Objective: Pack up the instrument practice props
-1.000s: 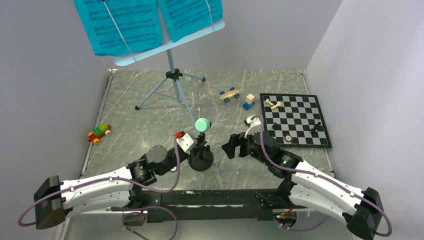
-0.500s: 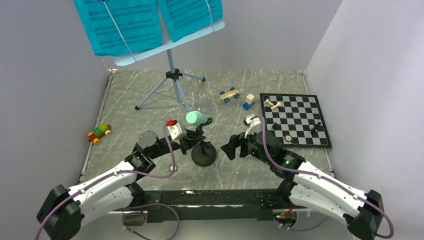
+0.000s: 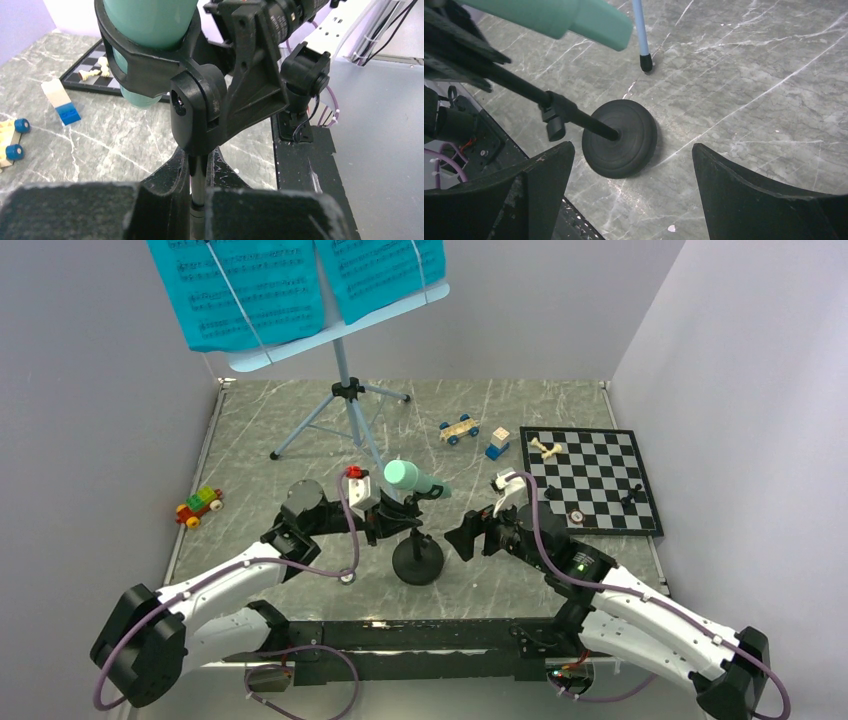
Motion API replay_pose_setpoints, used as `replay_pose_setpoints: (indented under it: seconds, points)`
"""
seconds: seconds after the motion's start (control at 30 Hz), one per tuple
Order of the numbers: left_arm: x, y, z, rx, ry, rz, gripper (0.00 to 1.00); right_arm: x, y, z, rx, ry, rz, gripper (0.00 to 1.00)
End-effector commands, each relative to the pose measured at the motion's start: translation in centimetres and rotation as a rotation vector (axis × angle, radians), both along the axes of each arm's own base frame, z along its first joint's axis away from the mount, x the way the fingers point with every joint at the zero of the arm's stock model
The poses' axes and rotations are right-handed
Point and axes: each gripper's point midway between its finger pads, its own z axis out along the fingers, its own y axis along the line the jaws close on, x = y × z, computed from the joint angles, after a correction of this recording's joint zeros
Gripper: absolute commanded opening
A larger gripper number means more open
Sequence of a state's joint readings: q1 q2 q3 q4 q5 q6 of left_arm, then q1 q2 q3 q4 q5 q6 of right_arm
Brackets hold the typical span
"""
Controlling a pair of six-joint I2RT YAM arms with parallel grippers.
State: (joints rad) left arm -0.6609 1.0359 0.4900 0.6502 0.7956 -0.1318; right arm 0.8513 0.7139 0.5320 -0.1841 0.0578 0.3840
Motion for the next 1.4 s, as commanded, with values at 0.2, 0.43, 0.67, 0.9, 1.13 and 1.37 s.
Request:
replay_pose_setpoints:
  seconds: [0.2,0.43,0.67,0.9,1.13,1.37]
  points:
    - [2.1,-0.4,2.0,0.014,-0.176,0.027,0.0,-0.3,-0.2,1.4,0.024,-0.032,0.013,0.93]
    - [2.9,0.1,1.9,0.02,-0.15,0.092,0.4,-0.5,0.2,1.3,0.023,-0.018,0.033,0.95]
    - [3.0,1.5,2.2,0.023,-0.157,0.175,0.55,-0.7,0.0,1.6,0.024,-0.011,0.034,0.95]
    - [2.0,2.5,1.5,-0.013,-0.07,0.24,0.61,-1.1,0.9,1.8,0.087,0.029,0.045,0.95]
    - [1.6,2.0,0.1,0.003,-0.037,0.369,0.61,-1.4,2.4,1.8,0.182,0.083,0.064,0.94]
    - [3.0,2.6,0.6,-0.074,0.007,0.514,0.59,-1.1,2.8,1.6,0.185,0.1,0.062,0.93]
